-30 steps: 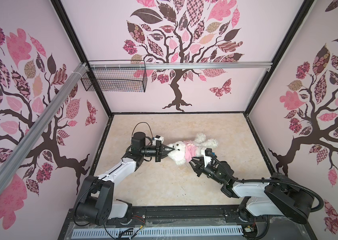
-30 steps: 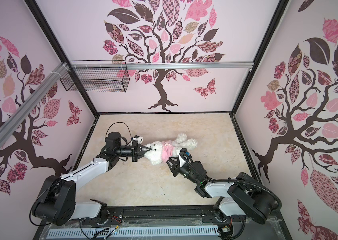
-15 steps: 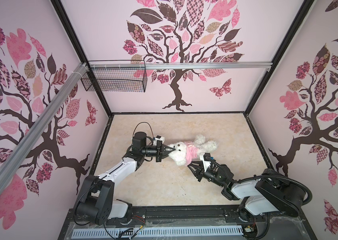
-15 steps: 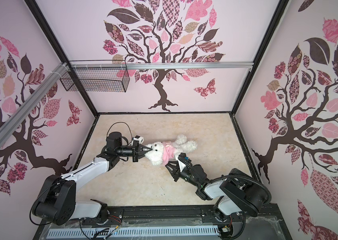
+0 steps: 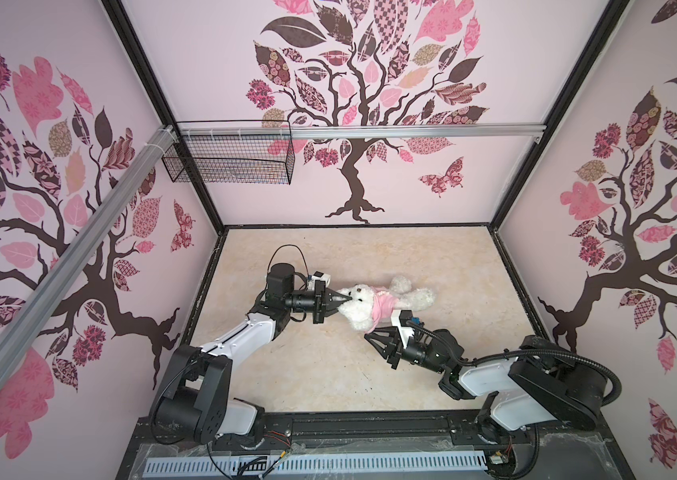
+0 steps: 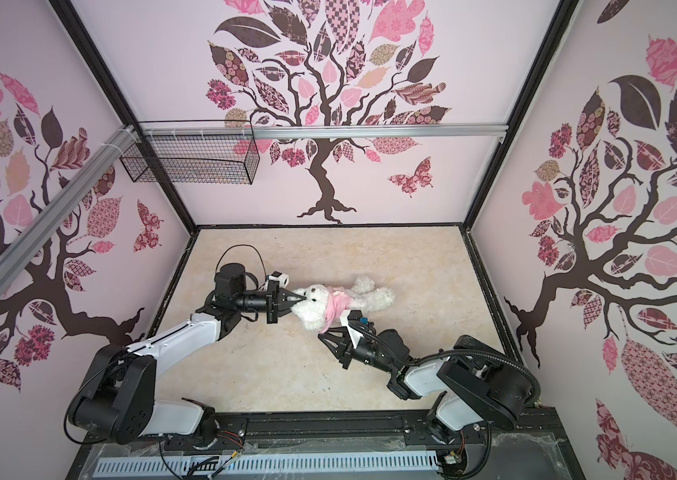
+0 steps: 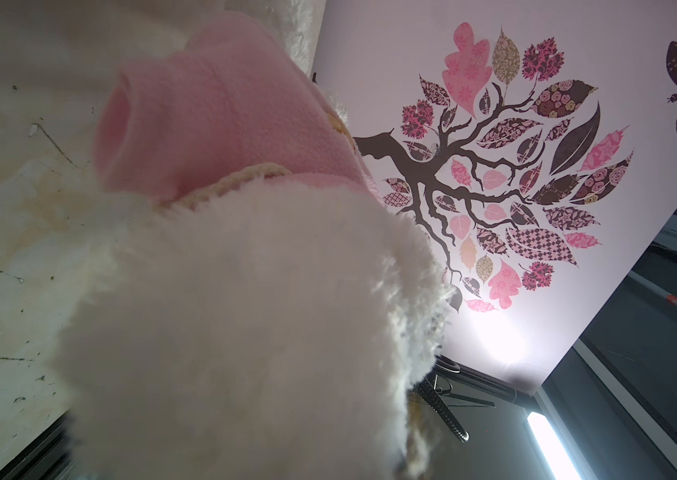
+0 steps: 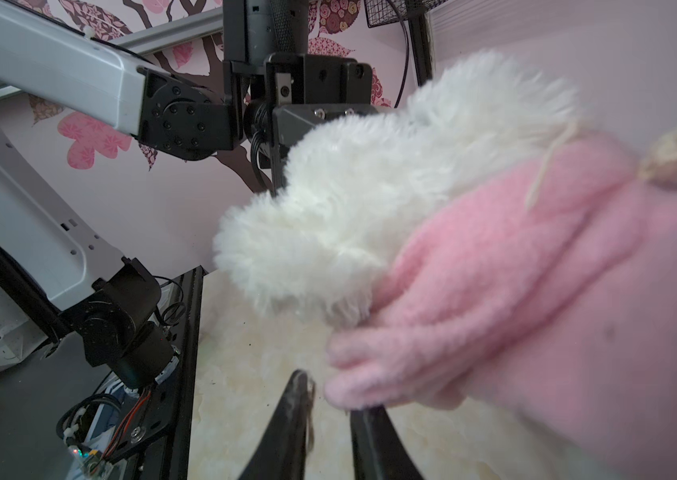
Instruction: Dress the teddy bear
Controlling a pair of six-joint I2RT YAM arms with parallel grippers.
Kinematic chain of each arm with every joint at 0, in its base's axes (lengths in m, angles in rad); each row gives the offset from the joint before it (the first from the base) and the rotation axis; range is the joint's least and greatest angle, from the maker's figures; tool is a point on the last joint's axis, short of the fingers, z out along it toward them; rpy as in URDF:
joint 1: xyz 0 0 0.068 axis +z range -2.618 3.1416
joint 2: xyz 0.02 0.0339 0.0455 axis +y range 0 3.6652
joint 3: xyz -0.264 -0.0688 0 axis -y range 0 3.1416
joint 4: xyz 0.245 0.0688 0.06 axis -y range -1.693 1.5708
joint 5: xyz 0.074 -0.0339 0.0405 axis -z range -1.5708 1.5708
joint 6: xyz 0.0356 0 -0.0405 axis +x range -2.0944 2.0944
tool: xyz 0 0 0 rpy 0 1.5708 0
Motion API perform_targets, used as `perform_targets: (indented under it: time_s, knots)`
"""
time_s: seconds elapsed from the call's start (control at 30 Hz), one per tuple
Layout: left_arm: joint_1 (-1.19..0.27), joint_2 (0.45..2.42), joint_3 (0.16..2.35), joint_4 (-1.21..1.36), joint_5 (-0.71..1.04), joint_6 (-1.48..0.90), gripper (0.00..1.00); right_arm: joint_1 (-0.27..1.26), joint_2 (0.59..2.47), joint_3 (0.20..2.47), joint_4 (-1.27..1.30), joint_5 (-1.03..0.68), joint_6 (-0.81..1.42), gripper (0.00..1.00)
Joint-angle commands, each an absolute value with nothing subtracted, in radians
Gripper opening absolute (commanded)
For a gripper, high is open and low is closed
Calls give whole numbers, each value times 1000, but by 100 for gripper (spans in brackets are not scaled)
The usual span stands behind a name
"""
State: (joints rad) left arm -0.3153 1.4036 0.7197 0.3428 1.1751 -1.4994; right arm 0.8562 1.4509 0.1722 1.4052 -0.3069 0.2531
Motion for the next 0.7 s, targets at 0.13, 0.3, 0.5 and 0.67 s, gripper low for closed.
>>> perform_targets:
  time_s: [0.13, 0.3, 0.5, 0.67]
  knots:
    - [-311, 1401, 785, 410, 1192, -1503, 0, 865, 1297, 76, 1260, -215, 168, 33]
    - [-308, 1399, 787, 409, 1193, -1504, 0, 854, 1170, 55, 1125, -126, 128, 33]
    - [-308, 1394, 787, 404, 1193, -1502, 0, 778, 1095, 63, 1105, -66, 126, 21]
    - [-310, 1386, 784, 404, 1191, -1502, 0, 778, 1159, 123, 1155, -84, 91, 19]
